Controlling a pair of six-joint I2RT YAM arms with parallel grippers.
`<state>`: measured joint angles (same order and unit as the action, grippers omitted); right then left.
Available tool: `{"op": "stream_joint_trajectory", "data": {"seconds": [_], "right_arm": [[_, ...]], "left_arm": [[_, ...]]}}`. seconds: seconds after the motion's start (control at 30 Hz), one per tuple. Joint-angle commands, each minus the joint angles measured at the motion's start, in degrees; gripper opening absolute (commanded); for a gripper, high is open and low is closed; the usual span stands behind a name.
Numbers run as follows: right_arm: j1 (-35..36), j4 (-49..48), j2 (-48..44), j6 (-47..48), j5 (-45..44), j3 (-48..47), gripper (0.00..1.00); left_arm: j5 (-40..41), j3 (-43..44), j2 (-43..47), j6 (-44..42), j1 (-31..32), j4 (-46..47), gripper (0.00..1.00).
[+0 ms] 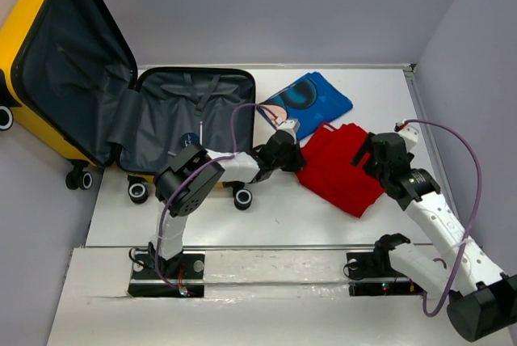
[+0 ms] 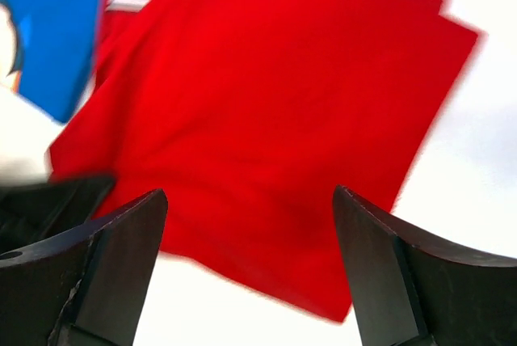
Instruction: Pack the luggage
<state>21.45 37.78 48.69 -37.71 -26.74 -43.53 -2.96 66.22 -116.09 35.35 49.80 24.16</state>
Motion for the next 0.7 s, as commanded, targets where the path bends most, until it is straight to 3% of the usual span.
{"op": "stream_joint_trajectory", "data": {"seconds": [0.0, 0.13, 0.2, 0.67], "right_arm": [[-7.8, -3.9, 0.2, 0.6, 4.5, 1.3, 0.89], [-19.6, -5.3, 3.0, 0.9, 13.0, 5.4, 0.93], [-21.2, -5.3, 4.0, -0.2, 14.4, 5.6, 0.95], [-22.4, -16.0, 15.3, -7.6, 26.3, 14.2, 0.94]], "left_arm": [[2.3, -10.2, 9.3, 1.7, -1.4, 3.2, 0.06], [5.2, -17.7, 15.1, 2.7, -1.4, 6.2, 0.06], [5.8, -19.7, 15.9, 2.7, -1.4, 6.5, 0.06], [3.2, -24.2, 17.6, 2.8, -1.3, 12.0, 0.06]]}}
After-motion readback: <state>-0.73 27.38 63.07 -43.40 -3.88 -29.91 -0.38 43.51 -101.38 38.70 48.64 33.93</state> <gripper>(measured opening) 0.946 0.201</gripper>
